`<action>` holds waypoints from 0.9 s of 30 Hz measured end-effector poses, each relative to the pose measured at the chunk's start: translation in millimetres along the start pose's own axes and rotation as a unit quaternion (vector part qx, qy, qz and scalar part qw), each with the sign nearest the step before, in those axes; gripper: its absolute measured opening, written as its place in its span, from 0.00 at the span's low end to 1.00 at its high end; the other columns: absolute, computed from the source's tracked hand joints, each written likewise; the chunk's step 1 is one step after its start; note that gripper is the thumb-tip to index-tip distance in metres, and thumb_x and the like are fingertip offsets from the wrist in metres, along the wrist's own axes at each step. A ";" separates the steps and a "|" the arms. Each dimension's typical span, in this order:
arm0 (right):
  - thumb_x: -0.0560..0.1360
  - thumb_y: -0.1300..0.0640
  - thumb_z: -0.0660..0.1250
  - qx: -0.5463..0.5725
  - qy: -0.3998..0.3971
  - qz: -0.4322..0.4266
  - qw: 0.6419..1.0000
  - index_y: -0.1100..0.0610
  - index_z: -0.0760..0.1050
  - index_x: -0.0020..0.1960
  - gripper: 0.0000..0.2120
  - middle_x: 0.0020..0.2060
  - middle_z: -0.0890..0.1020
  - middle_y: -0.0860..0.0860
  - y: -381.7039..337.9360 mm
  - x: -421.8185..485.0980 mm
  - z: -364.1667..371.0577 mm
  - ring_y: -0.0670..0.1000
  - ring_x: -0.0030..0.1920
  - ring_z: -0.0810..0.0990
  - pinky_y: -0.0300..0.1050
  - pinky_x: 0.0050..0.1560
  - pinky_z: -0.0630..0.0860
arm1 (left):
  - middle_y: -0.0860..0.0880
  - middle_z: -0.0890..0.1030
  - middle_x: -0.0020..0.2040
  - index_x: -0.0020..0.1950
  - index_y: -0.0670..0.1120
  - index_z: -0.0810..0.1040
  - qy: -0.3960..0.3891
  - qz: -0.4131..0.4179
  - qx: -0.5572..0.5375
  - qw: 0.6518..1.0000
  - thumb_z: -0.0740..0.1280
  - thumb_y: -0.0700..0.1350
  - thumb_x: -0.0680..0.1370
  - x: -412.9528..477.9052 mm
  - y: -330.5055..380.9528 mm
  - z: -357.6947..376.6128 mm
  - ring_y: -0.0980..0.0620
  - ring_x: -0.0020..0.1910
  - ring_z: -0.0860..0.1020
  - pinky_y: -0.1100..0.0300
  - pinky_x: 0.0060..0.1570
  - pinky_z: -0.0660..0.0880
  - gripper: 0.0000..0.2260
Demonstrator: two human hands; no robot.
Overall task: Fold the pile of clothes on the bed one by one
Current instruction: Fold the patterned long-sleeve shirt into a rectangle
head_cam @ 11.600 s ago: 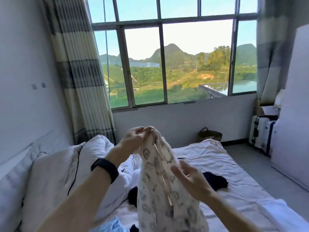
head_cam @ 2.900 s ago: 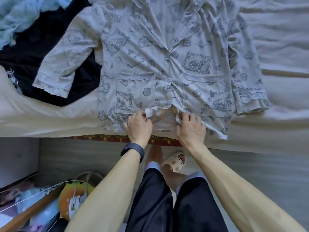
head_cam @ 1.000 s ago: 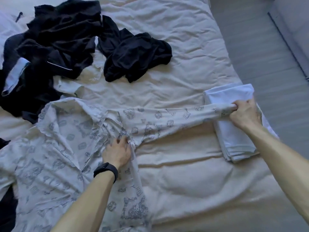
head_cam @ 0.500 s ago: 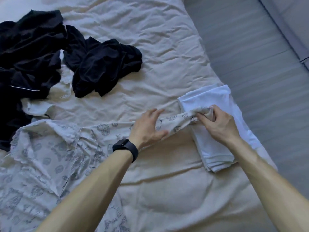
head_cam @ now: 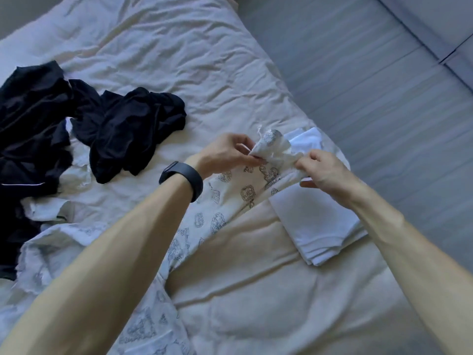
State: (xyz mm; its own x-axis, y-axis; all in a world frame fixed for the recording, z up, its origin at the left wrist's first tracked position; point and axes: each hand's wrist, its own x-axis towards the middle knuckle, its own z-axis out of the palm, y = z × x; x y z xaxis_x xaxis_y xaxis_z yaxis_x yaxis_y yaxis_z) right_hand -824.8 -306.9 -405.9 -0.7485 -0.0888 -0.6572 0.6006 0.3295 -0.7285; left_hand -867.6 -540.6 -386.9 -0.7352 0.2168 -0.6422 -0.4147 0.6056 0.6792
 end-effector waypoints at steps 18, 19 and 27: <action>0.74 0.58 0.63 -0.189 0.152 -0.044 0.969 0.53 0.76 0.59 0.14 0.57 0.77 0.53 31.9 -1.9 37.3 0.58 0.60 0.72 0.47 0.60 0.67 | 0.52 0.76 0.38 0.46 0.49 0.78 0.023 -0.035 -0.033 0.999 0.73 0.37 0.74 32.8 16.1 10.3 0.56 0.34 0.74 0.67 0.33 0.70 0.08; 0.76 0.52 0.64 -0.203 0.150 -0.038 0.967 0.51 0.76 0.61 0.15 0.59 0.77 0.52 31.6 -2.9 39.4 0.58 0.61 0.70 0.47 0.62 0.66 | 0.50 0.77 0.41 0.48 0.47 0.78 0.023 -0.042 0.006 0.999 0.73 0.38 0.75 34.4 12.2 14.1 0.55 0.35 0.74 0.68 0.30 0.70 0.07; 0.77 0.50 0.69 -0.202 0.137 -0.079 0.966 0.53 0.70 0.48 0.09 0.46 0.78 0.49 35.1 -5.0 40.4 0.57 0.50 0.75 0.47 0.46 0.66 | 0.44 0.77 0.49 0.56 0.43 0.72 0.077 -0.094 0.065 0.990 0.67 0.50 0.80 28.3 -17.3 31.8 0.47 0.46 0.75 0.58 0.40 0.70 0.12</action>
State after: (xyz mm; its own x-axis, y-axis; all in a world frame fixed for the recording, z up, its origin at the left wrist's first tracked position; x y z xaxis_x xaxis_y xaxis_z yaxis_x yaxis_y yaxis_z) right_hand -788.6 -332.9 -436.0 -0.9016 0.0665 -0.4275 0.3554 0.6774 -0.6440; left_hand -864.2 -520.6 -428.1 -0.7283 -0.0222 -0.6849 -0.4866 0.7204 0.4942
